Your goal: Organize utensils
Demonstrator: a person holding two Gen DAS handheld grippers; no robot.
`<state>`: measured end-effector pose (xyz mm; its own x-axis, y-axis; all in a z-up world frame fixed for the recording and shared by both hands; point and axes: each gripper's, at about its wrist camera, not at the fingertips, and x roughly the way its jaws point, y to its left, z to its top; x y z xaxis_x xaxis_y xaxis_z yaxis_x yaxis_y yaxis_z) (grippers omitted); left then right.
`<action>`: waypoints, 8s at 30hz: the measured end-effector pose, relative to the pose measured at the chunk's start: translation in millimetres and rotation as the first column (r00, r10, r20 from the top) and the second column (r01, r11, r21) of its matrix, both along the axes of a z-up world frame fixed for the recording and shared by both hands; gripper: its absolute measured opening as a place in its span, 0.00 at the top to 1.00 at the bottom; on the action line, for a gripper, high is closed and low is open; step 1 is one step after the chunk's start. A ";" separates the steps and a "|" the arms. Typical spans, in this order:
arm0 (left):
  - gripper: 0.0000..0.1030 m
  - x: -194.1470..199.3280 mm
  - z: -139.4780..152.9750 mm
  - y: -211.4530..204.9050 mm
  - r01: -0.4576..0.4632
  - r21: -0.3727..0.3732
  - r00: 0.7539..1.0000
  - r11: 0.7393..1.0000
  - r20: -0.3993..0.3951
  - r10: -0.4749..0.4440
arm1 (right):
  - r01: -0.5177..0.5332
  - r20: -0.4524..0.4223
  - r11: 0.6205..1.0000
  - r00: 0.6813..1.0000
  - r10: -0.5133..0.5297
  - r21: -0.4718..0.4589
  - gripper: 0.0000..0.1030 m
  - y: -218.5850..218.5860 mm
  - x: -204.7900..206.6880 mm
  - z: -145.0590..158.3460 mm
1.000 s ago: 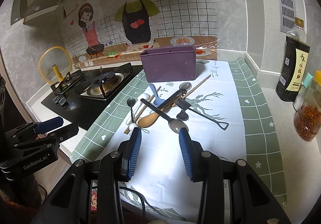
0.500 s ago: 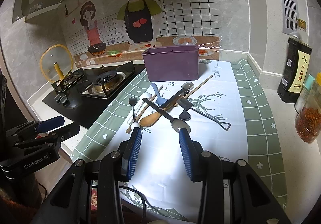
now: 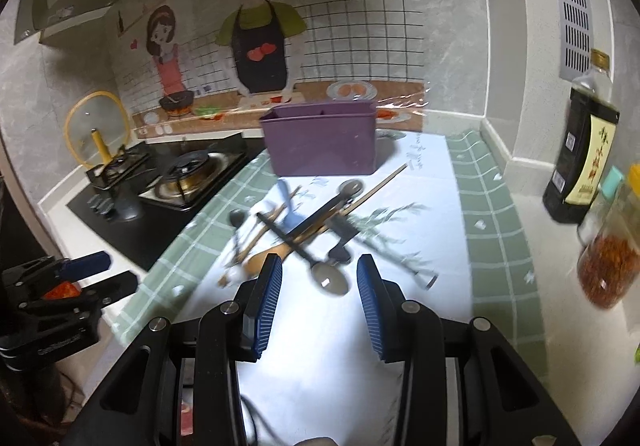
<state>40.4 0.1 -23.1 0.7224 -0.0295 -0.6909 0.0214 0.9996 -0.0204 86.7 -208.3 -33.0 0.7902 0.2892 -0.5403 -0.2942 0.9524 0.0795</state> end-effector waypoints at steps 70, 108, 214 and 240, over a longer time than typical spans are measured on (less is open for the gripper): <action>0.68 151.9 31.5 54.3 -0.042 -0.292 0.999 0.956 -0.041 0.031 | -0.533 -0.333 0.815 0.829 0.450 -0.225 0.64 37.7 207.0 -74.7; 0.68 340.5 117.6 23.5 0.082 -0.256 0.981 0.963 0.192 -0.032 | -0.137 0.221 0.978 0.970 0.101 0.155 0.71 24.9 318.8 121.0; 0.87 101.0 56.3 45.0 0.054 -0.230 0.998 0.972 -0.011 -0.057 | -0.303 -0.245 0.952 0.927 0.285 -0.040 0.89 13.0 165.0 -24.5; 0.73 109.4 -25.3 30.1 0.047 -0.268 0.963 0.962 -0.242 -0.114 | -0.326 -0.209 0.945 0.925 0.317 -0.008 0.93 -15.8 146.0 -4.2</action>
